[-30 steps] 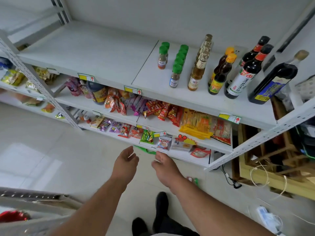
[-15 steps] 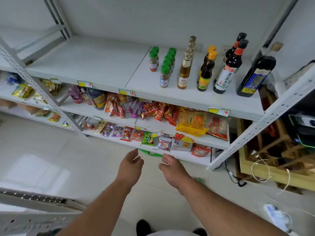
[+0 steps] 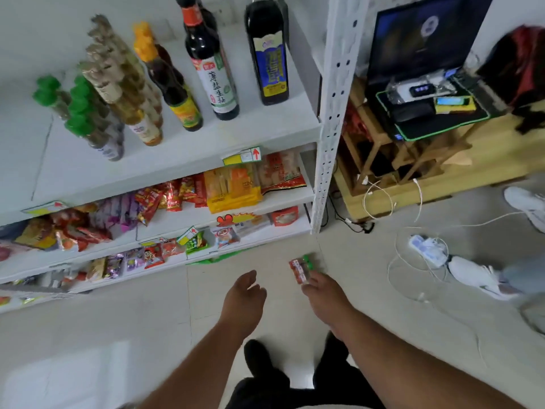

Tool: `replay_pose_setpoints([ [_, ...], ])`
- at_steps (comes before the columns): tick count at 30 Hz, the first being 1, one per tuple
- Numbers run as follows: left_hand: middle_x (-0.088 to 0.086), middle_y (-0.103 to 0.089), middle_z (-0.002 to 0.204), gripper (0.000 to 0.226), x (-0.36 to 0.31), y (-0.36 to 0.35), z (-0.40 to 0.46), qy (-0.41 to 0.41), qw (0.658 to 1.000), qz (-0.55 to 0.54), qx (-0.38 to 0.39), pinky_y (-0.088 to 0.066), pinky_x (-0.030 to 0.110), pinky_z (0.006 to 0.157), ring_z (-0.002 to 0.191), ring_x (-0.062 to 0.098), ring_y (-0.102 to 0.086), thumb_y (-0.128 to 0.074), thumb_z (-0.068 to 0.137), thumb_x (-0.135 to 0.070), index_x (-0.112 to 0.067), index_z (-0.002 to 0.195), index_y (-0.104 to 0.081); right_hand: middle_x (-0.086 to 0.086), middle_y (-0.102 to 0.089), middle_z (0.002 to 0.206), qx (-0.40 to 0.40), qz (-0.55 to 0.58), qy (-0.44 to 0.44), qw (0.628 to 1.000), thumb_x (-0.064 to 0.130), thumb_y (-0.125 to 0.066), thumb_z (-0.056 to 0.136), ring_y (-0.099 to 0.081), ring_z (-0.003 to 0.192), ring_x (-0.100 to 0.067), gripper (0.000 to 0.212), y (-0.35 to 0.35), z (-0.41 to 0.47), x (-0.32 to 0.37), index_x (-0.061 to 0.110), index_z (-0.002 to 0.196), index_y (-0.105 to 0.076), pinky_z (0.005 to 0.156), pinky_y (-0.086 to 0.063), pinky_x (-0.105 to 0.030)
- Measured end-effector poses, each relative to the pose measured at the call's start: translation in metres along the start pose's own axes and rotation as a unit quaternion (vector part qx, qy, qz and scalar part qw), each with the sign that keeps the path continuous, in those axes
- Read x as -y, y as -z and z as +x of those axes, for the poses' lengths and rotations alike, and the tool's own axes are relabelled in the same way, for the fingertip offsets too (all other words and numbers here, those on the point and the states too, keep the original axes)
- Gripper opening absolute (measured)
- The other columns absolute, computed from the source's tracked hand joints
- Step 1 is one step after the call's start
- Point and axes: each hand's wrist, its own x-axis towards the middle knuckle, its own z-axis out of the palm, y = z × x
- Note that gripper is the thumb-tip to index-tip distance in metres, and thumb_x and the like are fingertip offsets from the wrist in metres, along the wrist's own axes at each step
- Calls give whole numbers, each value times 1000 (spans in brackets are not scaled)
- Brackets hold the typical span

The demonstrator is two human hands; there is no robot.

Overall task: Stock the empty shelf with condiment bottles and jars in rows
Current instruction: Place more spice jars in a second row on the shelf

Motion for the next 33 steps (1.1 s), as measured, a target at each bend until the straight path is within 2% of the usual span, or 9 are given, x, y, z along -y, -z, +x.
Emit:
replay_pose_setpoints([
  [4,-9,-54,142,53,-8,-17,25,8,998,37,46,-50,19,68,107,18,-66,-57,93,-16,-26,145,-50,-3,-55,143,-46,63,-67,995,17,-60,97,-58,126,-20,52,15,8,-22,14,148,-49,104,-45,-32],
  [6,-8,-55,143,53,-10,-20,41,5,996,65,67,-53,27,86,112,20,-64,-58,93,-16,-26,145,-51,5,-61,113,-72,93,-89,989,18,-61,92,-62,102,-11,27,19,14,-31,28,117,-64,88,-49,-27],
  [8,-8,-55,144,52,-11,-21,60,-1,992,91,90,-51,32,97,115,20,-63,-59,93,-17,-26,144,-52,16,-38,80,-104,120,-108,981,16,-60,90,-39,68,2,33,18,27,-38,37,75,-40,62,-33,-18],
  [14,-6,-49,148,50,-5,-24,130,-37,966,195,167,-42,7,71,105,7,-57,-54,99,-16,-21,148,-47,14,-27,67,-202,181,-171,947,23,-60,85,-23,59,-1,40,2,63,-47,37,68,-26,55,-18,-22],
  [17,-4,-48,152,51,4,-33,171,-65,948,256,175,-37,14,92,122,12,-54,-54,99,-19,-19,149,-45,15,-27,64,-209,202,-187,939,29,-57,81,-22,58,-2,34,-15,90,-65,38,66,-27,54,-17,-23],
  [25,-3,-53,145,50,65,-116,286,-85,926,308,202,-32,16,90,106,4,-49,-55,99,-16,-18,148,-45,13,-45,81,-182,233,-204,933,29,-59,95,-41,63,-4,20,-36,207,-137,32,84,-44,47,-29,-14],
  [26,-4,-53,145,50,80,-131,305,-85,924,314,202,-33,16,89,106,4,-49,-55,99,-16,-19,148,-45,10,-54,91,-183,233,-204,933,32,-60,96,-50,72,-7,7,-37,226,-150,32,97,-53,51,-34,-15],
  [29,-4,-53,145,52,128,-178,366,-90,911,342,211,-40,19,93,114,7,-54,-58,98,-21,-21,148,-45,-4,-61,136,-194,235,-207,930,35,-62,97,-59,111,-20,52,-46,299,-199,16,145,-51,81,-42,-24],
  [33,-1,-46,153,59,191,-233,444,-103,882,397,232,-38,31,114,135,16,-49,-57,98,-30,-21,153,-38,-13,-52,151,-185,227,-231,928,40,-62,97,-53,135,-28,64,-64,394,-255,7,149,-46,103,-42,-29],
])
